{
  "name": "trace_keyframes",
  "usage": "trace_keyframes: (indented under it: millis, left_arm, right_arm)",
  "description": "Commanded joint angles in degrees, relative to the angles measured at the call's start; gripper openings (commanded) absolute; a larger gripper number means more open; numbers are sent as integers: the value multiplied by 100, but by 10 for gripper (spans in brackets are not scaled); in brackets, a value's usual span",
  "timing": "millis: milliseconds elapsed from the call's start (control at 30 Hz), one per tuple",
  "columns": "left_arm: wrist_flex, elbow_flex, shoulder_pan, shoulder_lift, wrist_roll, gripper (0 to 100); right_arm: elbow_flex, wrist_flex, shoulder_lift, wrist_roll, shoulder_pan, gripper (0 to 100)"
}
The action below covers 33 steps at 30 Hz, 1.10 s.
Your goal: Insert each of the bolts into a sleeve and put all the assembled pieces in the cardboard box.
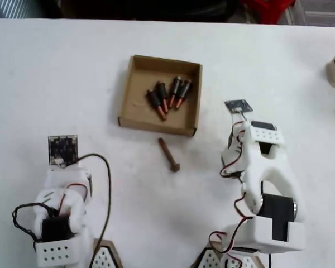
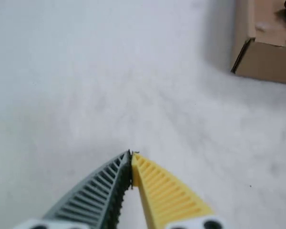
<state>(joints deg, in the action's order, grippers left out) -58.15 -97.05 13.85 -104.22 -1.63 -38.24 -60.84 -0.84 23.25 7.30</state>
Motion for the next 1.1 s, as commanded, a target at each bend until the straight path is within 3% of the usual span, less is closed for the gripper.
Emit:
trace_keyframes:
  millis: [0,367,633,900,1067]
  left_arm:
    - [176,79,-119,-22,0,21]
    - [123,554,-338,356,0,21]
    - [176,2505,-505,3670,-9,22]
    - [176,4070,-1684,6378,-114,24]
    - [176,4818,-2378,7336,-1802,68]
  right_arm:
    - [-9,75,-295,-18,57,17]
    - [-703,479,-1156,-18,66,16]
    - [-985,673,-1481,-18,57,16]
    - [-1116,954,-1473,-18,57,16]
    - [-1116,954,-1473,-9,66,16]
